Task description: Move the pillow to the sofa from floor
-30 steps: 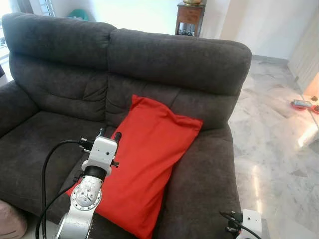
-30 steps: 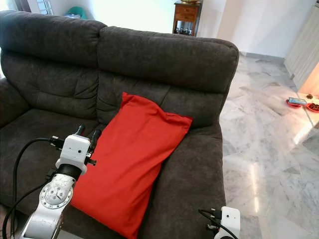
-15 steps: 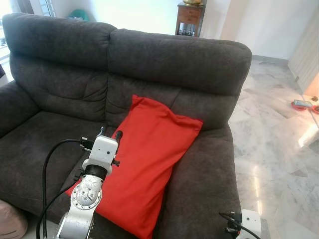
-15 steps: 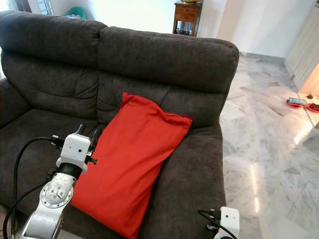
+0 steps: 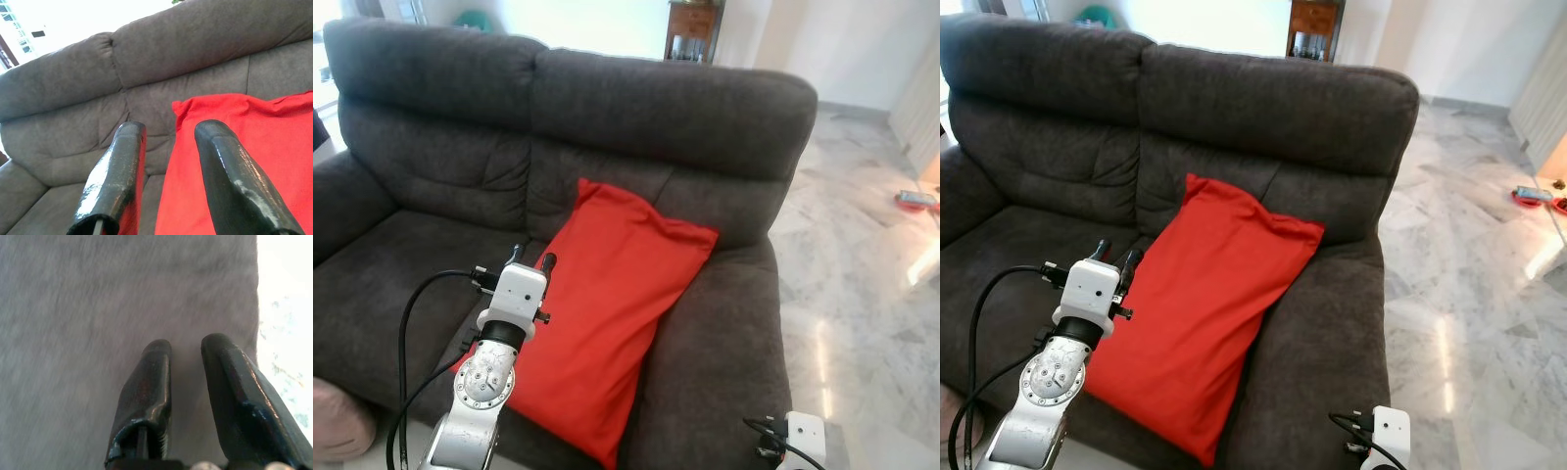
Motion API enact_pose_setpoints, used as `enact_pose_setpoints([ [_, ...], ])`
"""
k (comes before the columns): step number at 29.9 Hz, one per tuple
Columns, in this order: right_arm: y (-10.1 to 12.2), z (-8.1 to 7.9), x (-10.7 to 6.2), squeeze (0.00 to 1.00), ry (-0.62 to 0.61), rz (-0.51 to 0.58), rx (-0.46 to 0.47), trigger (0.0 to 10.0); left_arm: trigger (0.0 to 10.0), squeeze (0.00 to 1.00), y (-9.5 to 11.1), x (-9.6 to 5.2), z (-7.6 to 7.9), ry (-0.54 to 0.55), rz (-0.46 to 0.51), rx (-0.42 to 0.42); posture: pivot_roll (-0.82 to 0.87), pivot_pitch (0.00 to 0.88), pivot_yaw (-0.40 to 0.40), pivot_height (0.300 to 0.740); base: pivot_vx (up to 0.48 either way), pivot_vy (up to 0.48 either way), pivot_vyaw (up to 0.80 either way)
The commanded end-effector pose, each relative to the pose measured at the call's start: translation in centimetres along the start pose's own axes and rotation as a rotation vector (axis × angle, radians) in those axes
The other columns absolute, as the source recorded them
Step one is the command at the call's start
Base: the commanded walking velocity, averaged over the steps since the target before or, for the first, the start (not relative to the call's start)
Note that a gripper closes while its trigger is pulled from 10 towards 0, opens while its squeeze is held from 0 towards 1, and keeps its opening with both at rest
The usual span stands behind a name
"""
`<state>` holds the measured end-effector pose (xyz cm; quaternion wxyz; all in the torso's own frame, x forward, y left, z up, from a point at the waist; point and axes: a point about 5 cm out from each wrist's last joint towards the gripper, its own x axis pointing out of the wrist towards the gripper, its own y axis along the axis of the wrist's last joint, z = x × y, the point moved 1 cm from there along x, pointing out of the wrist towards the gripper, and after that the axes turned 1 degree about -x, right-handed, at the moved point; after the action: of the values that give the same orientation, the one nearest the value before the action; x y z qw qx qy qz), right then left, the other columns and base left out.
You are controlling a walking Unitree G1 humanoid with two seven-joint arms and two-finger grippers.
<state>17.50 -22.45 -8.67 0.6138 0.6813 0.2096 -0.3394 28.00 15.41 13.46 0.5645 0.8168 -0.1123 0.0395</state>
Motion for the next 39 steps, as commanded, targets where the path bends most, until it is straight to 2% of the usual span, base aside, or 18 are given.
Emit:
enact_pose_setpoints([
  [1,-0.3,0.2,-0.1,0.0,-0.005,-0.016,0.0,10.0,10.0,0.0,0.0,0.1,0.1,-0.007,0.006,-0.006,0.18,0.0,-0.064,0.74,-0.292,0.0,0.0],
  [12,-0.3,0.2,-0.1,0.0,-0.005,-0.019,-0.002,10.0,10.0,0.0,-0.2,0.0,-0.1,-0.002,-0.004,-0.005,0.18,0.0,-0.068,0.74,-0.265,0.0,0.0],
  [15,-0.2,0.2,0.0,0.0,-0.005,-0.02,-0.002,10.0,10.0,0.0,-0.7,0.0,-0.6,0.016,-0.02,-0.002,0.18,0.0,-0.068,0.74,0.0,0.0,0.0],
  [20,0.0,0.0,0.1,0.0,-0.005,-0.018,0.002,10.0,10.0,0.0,-2.2,0.0,-1.7,0.078,-0.091,-0.029,0.19,0.0,-0.065,0.74,0.0,0.0,0.0],
  [21,0.1,-0.1,0.1,0.0,-0.005,-0.016,0.007,10.0,10.0,0.0,-3.9,-0.3,-2.4,0.096,-0.15,-0.017,0.19,0.0,-0.06,0.74,0.0,0.0,0.0],
  [24,0.2,-0.3,0.2,0.0,-0.008,-0.015,0.015,10.0,10.0,0.0,-5.5,-0.6,-3.1,0.107,-0.212,0.003,0.19,0.0,-0.056,0.74,0.0,0.0,0.0],
  [25,0.3,-0.4,0.3,0.0,-0.011,-0.014,0.02,10.0,10.0,0.0,-6.9,-1.1,-3.8,0.127,-0.273,-0.005,0.19,0.0,-0.051,0.74,0.0,0.0,0.0],
  [29,0.5,-0.5,0.4,0.0,-0.026,-0.012,0.042,10.0,10.0,0.0,-10.0,-2.2,-4.0,0.11,-0.418,-0.025,0.19,0.0,-0.042,0.74,0.0,0.0,0.0],
  [32,0.6,-0.8,0.5,0.0,-0.037,-0.019,0.052,10.0,10.0,0.0,-14.5,-5.1,-4.0,0.118,-0.635,-0.076,0.2,0.0,-0.038,0.74,0.0,0.0,0.0],
  [33,0.6,-0.8,0.5,0.0,-0.037,-0.019,0.052,10.0,10.0,0.0,-14.5,-5.1,-4.0,0.118,-0.635,-0.076,0.2,0.0,-0.038,0.74,0.0,0.0,0.0],
  [34,0.8,-0.9,0.6,0.0,-0.037,-0.023,0.045,10.0,10.0,0.0,-15.9,-6.6,-3.6,0.119,-0.724,-0.095,0.21,0.0,-0.041,0.74,0.0,0.0,0.0],
  [36,0.8,-0.9,0.6,0.0,-0.041,-0.033,0.027,10.0,10.0,0.0,-17.3,-8.4,-2.9,0.097,-0.822,-0.102,0.21,0.0,-0.041,0.74,0.0,0.0,0.0],
  [37,0.8,-0.9,0.7,0.0,-0.044,-0.037,0.022,10.0,10.0,0.0,-18.0,-9.4,-2.5,0.079,-0.868,-0.1,0.2,0.0,-0.04,0.74,0.0,0.0,0.0],
  [39,0.6,-0.7,0.6,0.0,-0.066,-0.052,-0.002,10.0,10.0,0.0,-18.5,-10.4,-2.0,0.069,-0.91,-0.108,0.19,0.0,-0.043,0.74,0.0,0.0,0.0],
])
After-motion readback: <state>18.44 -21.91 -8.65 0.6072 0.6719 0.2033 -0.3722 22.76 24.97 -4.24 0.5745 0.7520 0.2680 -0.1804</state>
